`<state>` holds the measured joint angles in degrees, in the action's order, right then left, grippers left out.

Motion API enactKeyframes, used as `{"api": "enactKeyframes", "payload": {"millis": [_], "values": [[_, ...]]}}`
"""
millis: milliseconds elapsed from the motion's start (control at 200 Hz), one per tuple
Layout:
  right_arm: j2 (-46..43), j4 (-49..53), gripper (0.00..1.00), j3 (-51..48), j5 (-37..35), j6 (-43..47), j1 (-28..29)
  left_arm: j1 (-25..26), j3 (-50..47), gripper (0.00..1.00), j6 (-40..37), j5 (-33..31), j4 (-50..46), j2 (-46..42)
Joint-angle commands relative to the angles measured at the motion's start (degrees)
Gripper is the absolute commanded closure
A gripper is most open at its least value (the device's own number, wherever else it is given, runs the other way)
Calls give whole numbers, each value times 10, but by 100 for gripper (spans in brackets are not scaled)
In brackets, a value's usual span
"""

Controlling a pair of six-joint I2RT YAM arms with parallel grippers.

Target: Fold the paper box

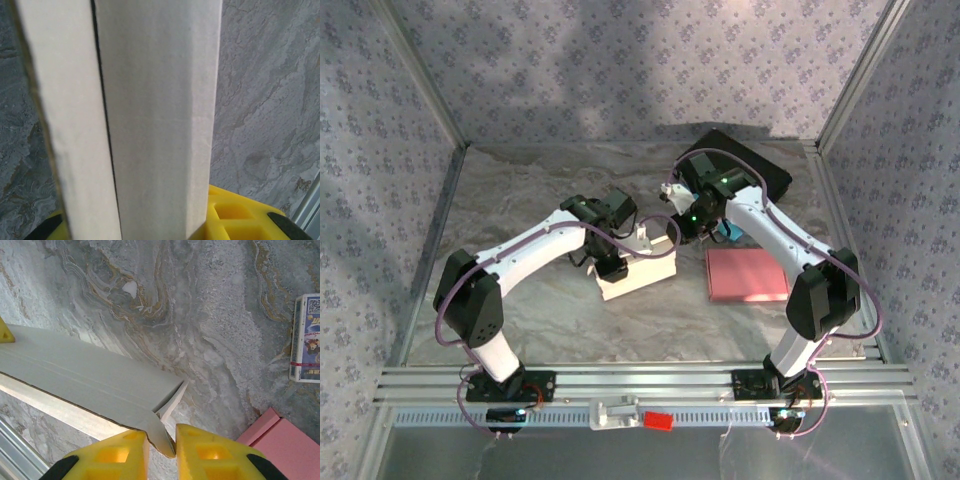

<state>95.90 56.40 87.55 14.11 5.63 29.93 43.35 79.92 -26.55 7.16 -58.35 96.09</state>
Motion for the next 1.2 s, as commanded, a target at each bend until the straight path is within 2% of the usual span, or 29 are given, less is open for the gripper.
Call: {"api": "enactKeyframes", "payload": {"millis": [0,300,470,760,874,1194], "values": [[-9,17,78,21,-15,5,3,6,6,70,-9,16,-15,-3],[-9,19,84,21,-9,4,6,8,9,70,-6,17,-15,-1],[-12,17,84,22,-11,2,6,9,9,70,-5,20,-16,1],[-11,15,100,23,-14,-6,10,9,13,69,0,16,-14,5],[-14,11,100,20,-13,-30,13,9,16,69,7,12,-12,8],[-40,-32,100,-26,13,-169,6,9,23,69,11,-8,-14,16]]}}
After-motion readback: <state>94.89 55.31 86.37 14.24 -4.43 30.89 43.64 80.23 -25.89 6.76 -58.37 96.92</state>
